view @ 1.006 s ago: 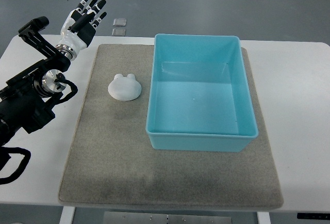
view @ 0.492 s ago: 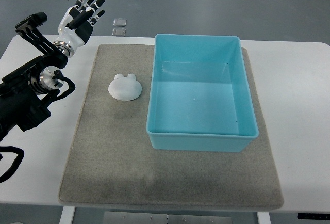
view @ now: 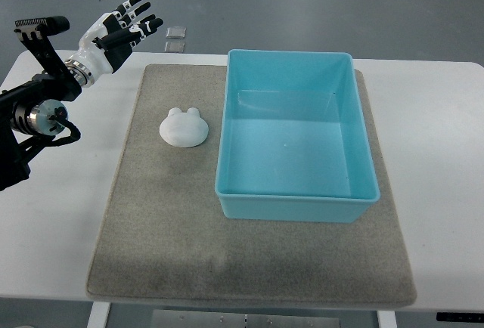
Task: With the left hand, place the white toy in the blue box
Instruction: 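Reach the open left hand over the white toy, then close the left hand fingers around the white toy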
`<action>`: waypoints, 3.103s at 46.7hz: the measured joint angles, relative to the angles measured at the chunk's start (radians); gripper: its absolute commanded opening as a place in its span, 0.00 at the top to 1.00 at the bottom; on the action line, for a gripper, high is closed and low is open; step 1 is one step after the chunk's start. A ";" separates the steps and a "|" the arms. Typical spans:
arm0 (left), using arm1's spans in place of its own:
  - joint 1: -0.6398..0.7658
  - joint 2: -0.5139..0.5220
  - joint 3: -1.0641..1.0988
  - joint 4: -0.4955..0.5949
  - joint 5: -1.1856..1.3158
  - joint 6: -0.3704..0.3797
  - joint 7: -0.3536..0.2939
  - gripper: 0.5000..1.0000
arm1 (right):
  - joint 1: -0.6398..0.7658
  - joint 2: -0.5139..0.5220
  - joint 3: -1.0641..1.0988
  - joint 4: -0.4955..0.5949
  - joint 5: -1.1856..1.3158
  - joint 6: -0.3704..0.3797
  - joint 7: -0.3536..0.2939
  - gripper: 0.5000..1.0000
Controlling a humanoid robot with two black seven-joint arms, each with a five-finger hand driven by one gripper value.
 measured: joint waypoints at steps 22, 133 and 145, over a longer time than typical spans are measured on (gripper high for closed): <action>0.000 0.113 0.007 -0.264 0.564 0.032 0.000 0.04 | 0.000 0.000 0.000 0.000 0.000 0.000 0.000 0.13; 0.003 0.158 0.071 -0.374 1.776 0.195 0.000 0.96 | 0.000 0.000 0.000 0.000 0.000 0.000 0.000 0.13; 0.002 0.167 0.072 -0.374 1.783 0.228 -0.002 1.00 | 0.000 0.000 0.000 0.000 0.000 0.000 0.000 0.13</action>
